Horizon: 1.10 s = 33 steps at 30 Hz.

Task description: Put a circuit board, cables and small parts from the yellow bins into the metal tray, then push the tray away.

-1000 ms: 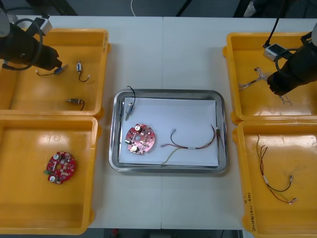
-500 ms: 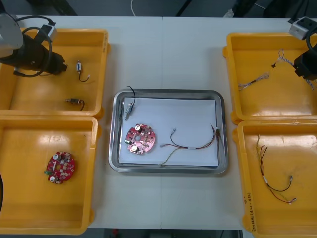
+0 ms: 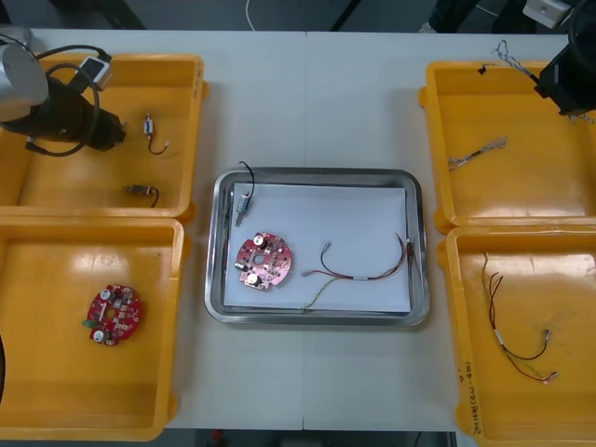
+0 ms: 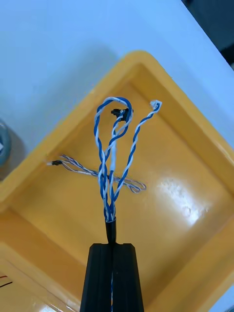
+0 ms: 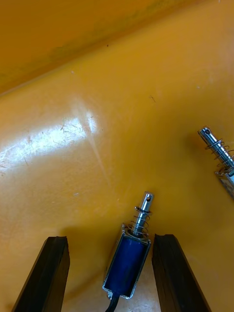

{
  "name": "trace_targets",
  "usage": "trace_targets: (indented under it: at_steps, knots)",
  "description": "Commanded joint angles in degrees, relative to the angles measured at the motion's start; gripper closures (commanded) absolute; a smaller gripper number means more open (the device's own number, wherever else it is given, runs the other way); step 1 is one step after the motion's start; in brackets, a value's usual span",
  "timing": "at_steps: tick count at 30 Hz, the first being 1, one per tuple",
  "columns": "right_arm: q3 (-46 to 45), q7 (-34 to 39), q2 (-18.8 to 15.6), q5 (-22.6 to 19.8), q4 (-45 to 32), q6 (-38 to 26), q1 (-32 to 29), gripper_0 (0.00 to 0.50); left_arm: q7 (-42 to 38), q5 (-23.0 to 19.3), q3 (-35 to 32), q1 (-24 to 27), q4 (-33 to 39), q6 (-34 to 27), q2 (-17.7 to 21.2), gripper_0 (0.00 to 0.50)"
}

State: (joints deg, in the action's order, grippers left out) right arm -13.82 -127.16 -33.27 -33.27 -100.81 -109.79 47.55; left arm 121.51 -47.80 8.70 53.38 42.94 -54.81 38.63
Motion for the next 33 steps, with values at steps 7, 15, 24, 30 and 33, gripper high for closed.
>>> trace_targets:
  at_steps: [7, 15, 24, 30, 33]
  knots:
    - [12.24, -2.13, -2.24, -5.05, -10.82, -0.21, -0.09, 0.500, 5.85, -0.98, 0.88, 1.91, -0.13, 1.73, -0.40, 0.499]
    - [18.39, -1.96, 0.31, -6.11, -14.68, -0.21, 0.26, 0.500, 5.93, -1.15, 0.35, 1.91, -0.13, 1.46, -0.13, 0.500]
    - [25.86, -1.34, 1.80, -7.08, -14.68, -0.21, 0.26, 0.500, 5.85, -0.18, -2.55, 1.91, 3.91, -6.18, 1.98, 0.500]
    - [31.57, -0.55, 2.51, -5.41, -13.98, -0.21, 0.26, 0.500, 4.88, 1.13, -3.95, 1.82, 7.34, -11.81, 3.47, 0.499]
    - [33.95, -0.46, 3.39, -4.35, -12.05, -0.21, 0.44, 0.500, 4.26, 2.98, -5.27, 1.82, 9.27, -15.06, 3.65, 0.499]
